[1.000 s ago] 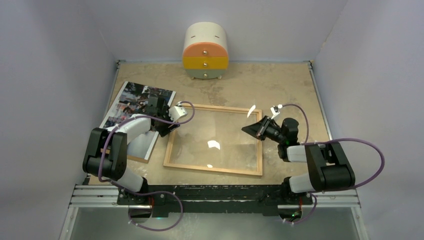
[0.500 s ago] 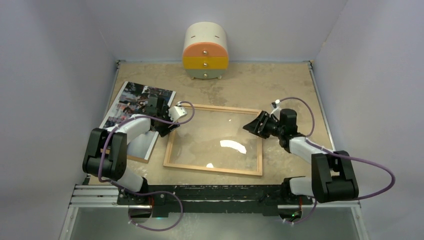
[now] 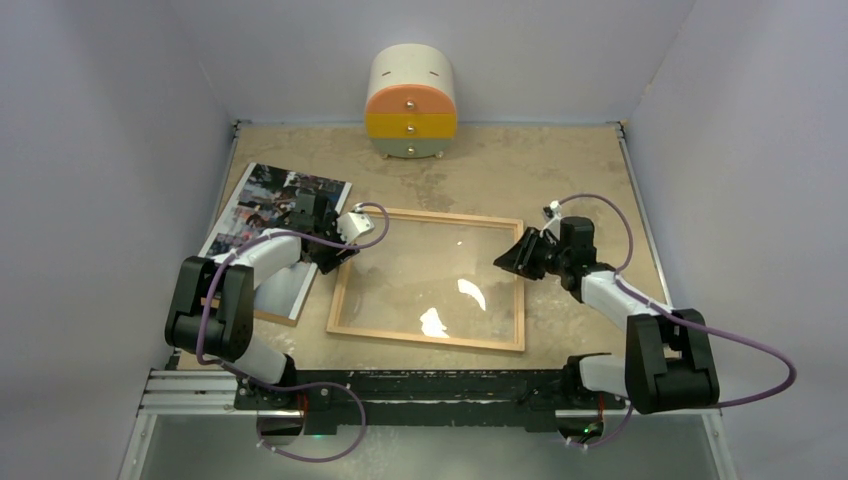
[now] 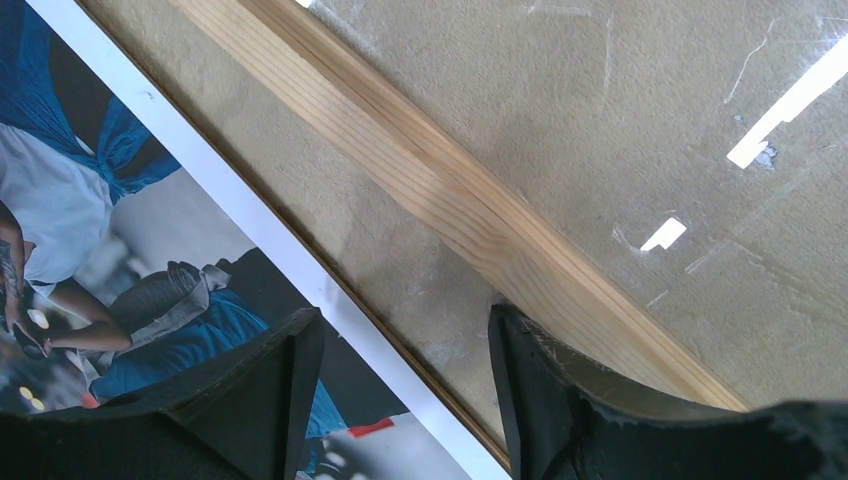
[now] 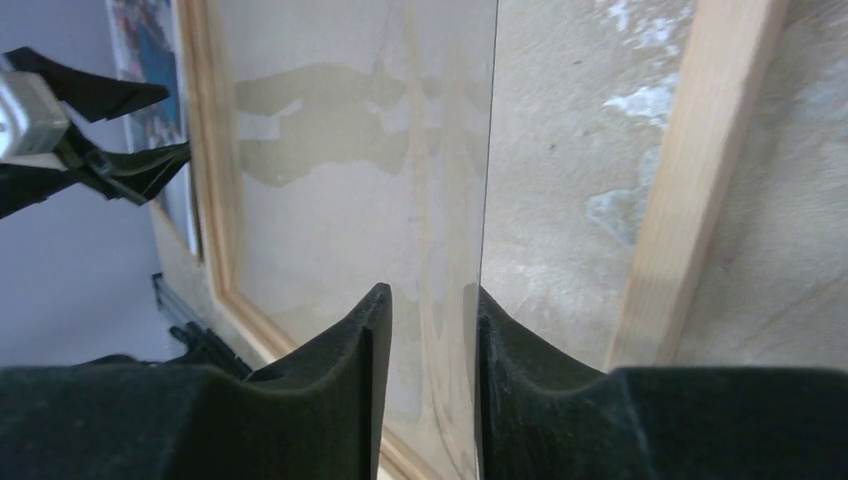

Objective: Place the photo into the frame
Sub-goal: Place the photo frame item in the photo frame.

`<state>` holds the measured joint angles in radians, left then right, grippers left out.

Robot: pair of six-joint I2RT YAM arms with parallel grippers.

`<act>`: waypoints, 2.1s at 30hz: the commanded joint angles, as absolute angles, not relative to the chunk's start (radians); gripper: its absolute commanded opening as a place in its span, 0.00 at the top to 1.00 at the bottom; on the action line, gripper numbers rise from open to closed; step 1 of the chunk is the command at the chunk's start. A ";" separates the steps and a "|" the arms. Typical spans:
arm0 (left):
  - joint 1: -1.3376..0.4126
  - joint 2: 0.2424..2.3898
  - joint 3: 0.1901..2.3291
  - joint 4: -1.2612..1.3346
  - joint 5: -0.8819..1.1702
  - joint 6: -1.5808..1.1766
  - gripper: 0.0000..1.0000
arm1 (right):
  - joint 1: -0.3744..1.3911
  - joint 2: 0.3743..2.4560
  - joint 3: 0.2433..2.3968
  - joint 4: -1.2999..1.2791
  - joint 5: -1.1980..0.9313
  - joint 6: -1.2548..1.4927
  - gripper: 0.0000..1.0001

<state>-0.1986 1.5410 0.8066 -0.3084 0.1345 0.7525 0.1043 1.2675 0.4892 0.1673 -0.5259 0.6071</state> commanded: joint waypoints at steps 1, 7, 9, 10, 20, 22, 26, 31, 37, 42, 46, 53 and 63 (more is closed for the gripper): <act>-0.193 1.553 0.776 -0.341 0.160 0.762 0.37 | 0.106 1.269 0.498 0.244 -0.709 0.686 0.69; -0.194 1.553 0.770 -0.336 0.166 0.762 0.38 | 0.107 1.328 0.455 0.513 -0.878 0.878 0.91; -0.195 1.550 0.764 -0.332 0.162 0.769 0.38 | 0.107 1.327 0.456 0.572 -0.909 0.937 0.95; -0.193 1.548 0.763 -0.331 0.160 0.771 0.38 | 0.107 1.323 0.457 0.601 -0.920 0.968 0.96; -0.193 1.542 0.761 -0.333 0.160 0.778 0.40 | 0.107 1.328 0.388 0.946 -0.946 1.246 0.99; -0.193 1.540 0.761 -0.335 0.160 0.780 0.40 | 0.107 1.327 0.378 0.966 -0.945 1.270 1.00; -0.193 1.539 0.761 -0.334 0.157 0.777 0.41 | 0.107 1.327 0.358 1.088 -0.939 1.364 1.00; -0.181 1.538 0.798 -0.364 0.201 0.742 0.43 | 0.109 1.330 0.363 1.197 -0.889 1.455 1.00; -0.154 1.525 0.830 -0.407 0.262 0.736 0.45 | 0.150 1.263 0.421 1.056 -0.825 1.414 1.00; -0.130 1.532 0.840 -0.423 0.280 0.736 0.45 | 0.185 1.263 0.422 1.063 -0.801 1.427 1.00; -0.105 1.538 0.854 -0.439 0.300 0.729 0.46 | 0.221 1.281 0.426 1.104 -0.777 1.457 1.00; -0.077 1.544 0.857 -0.439 0.319 0.725 0.48 | 0.279 1.310 0.464 1.165 -0.728 1.508 1.00; -0.052 1.543 0.870 -0.452 0.353 0.716 0.53 | 0.358 1.356 0.566 1.225 -0.655 1.572 1.00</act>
<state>-0.0700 1.5410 0.8310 -0.4427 0.3031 0.7326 0.3328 1.3514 0.4873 1.1458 -0.7017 1.5387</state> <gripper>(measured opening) 0.486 0.005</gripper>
